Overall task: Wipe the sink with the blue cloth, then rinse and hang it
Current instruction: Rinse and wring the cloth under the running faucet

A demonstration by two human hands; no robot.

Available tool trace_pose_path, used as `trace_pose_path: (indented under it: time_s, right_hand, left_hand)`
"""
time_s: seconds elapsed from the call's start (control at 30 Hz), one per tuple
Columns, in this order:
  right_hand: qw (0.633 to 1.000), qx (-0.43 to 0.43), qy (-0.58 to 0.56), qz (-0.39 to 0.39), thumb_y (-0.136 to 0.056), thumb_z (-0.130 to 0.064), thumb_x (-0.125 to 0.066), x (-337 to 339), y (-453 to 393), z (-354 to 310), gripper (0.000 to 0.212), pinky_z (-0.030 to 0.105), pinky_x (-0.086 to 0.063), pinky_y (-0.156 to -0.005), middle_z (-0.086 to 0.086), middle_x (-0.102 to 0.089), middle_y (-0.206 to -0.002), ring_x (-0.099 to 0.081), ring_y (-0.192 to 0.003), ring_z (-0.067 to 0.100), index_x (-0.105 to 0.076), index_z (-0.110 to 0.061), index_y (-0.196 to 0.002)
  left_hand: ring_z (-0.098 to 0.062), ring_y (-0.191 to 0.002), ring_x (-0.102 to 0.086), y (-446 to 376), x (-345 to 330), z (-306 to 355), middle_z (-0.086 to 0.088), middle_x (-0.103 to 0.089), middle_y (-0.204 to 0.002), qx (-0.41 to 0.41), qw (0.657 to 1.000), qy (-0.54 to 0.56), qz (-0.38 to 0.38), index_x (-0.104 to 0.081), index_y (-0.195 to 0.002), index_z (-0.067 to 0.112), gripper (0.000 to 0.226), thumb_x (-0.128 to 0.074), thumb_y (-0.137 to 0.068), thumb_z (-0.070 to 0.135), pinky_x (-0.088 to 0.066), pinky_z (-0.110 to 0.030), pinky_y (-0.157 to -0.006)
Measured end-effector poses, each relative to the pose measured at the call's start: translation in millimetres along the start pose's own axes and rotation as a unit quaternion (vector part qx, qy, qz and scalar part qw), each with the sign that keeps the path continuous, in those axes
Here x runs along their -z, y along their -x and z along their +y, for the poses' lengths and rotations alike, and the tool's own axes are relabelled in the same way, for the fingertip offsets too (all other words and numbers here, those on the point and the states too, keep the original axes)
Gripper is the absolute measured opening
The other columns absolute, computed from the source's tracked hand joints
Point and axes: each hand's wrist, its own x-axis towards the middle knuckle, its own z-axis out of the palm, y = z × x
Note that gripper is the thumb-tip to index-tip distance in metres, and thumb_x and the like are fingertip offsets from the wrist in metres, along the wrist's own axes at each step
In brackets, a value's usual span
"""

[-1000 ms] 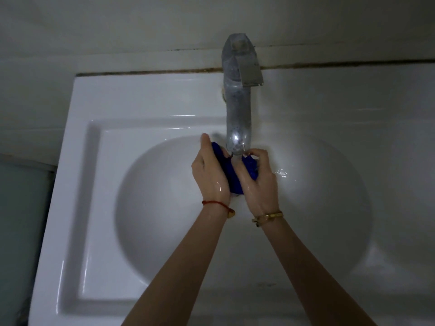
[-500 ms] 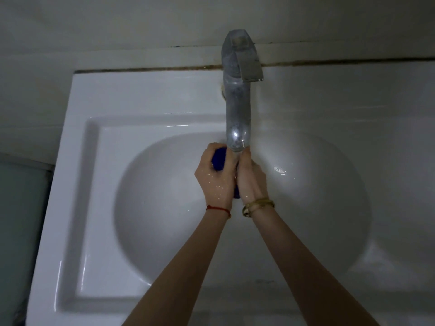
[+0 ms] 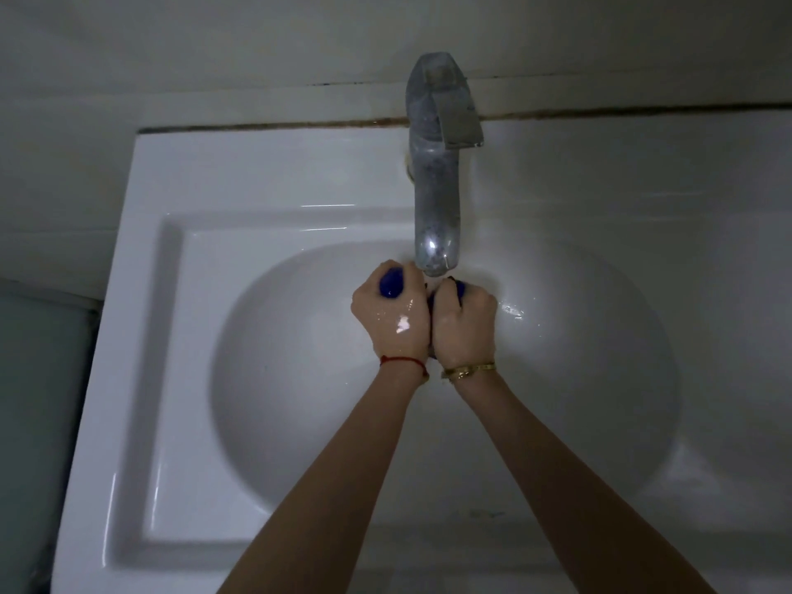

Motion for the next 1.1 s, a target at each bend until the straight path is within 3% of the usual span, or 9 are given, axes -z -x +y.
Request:
trace_pose_path:
  time_s: [0.13,0.23,0.33,0.43,0.57,0.73,0.8,0.87,1.1]
  right_hand:
    - [1.000,0.008,0.000,-0.027,-0.088,-0.023,-0.048,7,1,3,0.032,0.020,-0.036,-0.048,-0.003,-0.051,-0.052,-0.046,-0.047,0.005,-0.054,-0.011,-0.059]
    - [0.982,-0.147,-0.106,-0.051,-0.086,-0.034,-0.064,15,0,4,0.028,0.021,-0.050,-0.064,0.005,-0.069,-0.094,-0.065,-0.083,0.012,-0.064,-0.010,-0.102]
    - [0.950,-0.249,-0.185,-0.038,-0.077,-0.040,-0.073,19,-4,2,0.048,0.032,-0.056,-0.073,0.008,-0.068,-0.109,-0.066,-0.096,0.022,-0.063,-0.010,-0.113]
    - [0.950,-0.257,-0.174,-0.030,-0.081,-0.038,-0.071,18,-3,-2,0.037,0.037,-0.056,-0.075,0.010,-0.069,-0.104,-0.066,-0.096,0.025,-0.065,-0.009,-0.104]
    - [0.965,-0.235,-0.109,-0.035,-0.089,-0.045,-0.059,6,3,-8,0.030,0.041,-0.058,-0.077,0.006,-0.070,-0.087,-0.068,-0.084,0.022,-0.064,-0.017,-0.083]
    - [0.970,-0.230,-0.050,-0.065,-0.097,-0.052,-0.038,3,2,-22,0.043,0.033,-0.056,-0.065,0.000,-0.063,-0.075,-0.063,-0.070,0.017,-0.057,-0.022,-0.073]
    - [0.977,-0.201,-0.014,-0.063,-0.097,-0.051,-0.039,4,1,-23,0.049,0.035,-0.057,-0.068,0.001,-0.062,-0.069,-0.062,-0.067,0.017,-0.057,-0.016,-0.068]
    - [0.986,-0.162,0.011,-0.039,-0.098,-0.043,-0.043,4,2,-22,0.050,0.028,-0.048,-0.057,0.000,-0.056,-0.058,-0.054,-0.055,0.014,-0.051,-0.013,-0.059]
    - [0.993,-0.108,-0.055,0.013,-0.094,-0.015,-0.050,1,0,-11,0.062,0.023,-0.029,-0.043,-0.011,-0.036,-0.032,-0.035,-0.035,0.003,-0.036,-0.024,-0.034]
  left_hand:
    - [-0.006,-0.052,-0.040,3,0,14,0.003,-0.043,-0.051,0.095,0.993,0.060,0.022,-0.044,-0.052,0.016,0.048,-0.059,-0.097,0.025,-0.041,-0.024,-0.059]
    - [-0.008,-0.060,-0.055,3,0,23,0.003,-0.059,-0.061,0.183,0.976,0.111,0.031,-0.060,-0.061,0.020,0.047,-0.048,-0.100,0.043,-0.047,-0.027,-0.070]
    - [-0.005,-0.084,-0.065,11,5,18,0.005,-0.069,-0.093,0.095,0.990,0.103,-0.021,-0.068,-0.106,0.019,0.018,-0.050,-0.102,0.019,-0.053,-0.023,-0.078]
    - [-0.003,-0.101,-0.062,16,10,6,0.006,-0.062,-0.112,0.031,0.993,0.076,-0.082,-0.052,-0.131,0.024,0.038,-0.060,-0.096,0.013,-0.055,-0.022,-0.084]
    - [-0.020,-0.092,-0.065,16,9,-2,-0.007,-0.067,-0.099,-0.010,0.995,0.032,-0.097,-0.064,-0.111,0.009,0.035,-0.062,-0.086,0.034,-0.057,-0.042,-0.087]
    - [-0.006,-0.073,-0.057,12,10,2,0.010,-0.061,-0.074,-0.067,0.994,0.025,-0.078,-0.063,-0.083,0.018,0.008,-0.066,-0.086,0.025,-0.049,-0.024,-0.071]
    - [-0.003,-0.068,-0.054,9,10,2,0.016,-0.058,-0.069,-0.074,0.995,0.030,-0.068,-0.060,-0.077,0.024,0.012,-0.067,-0.085,0.022,-0.047,-0.021,-0.068]
    - [-0.003,-0.065,-0.051,10,8,3,0.016,-0.055,-0.065,-0.073,0.996,0.032,-0.047,-0.057,-0.073,0.024,0.017,-0.068,-0.086,0.019,-0.045,-0.022,-0.065]
    - [-0.003,-0.054,-0.044,5,0,2,0.008,-0.048,-0.056,-0.049,0.999,0.005,0.006,-0.051,-0.064,0.008,0.026,-0.070,-0.082,0.005,-0.041,-0.015,-0.056]
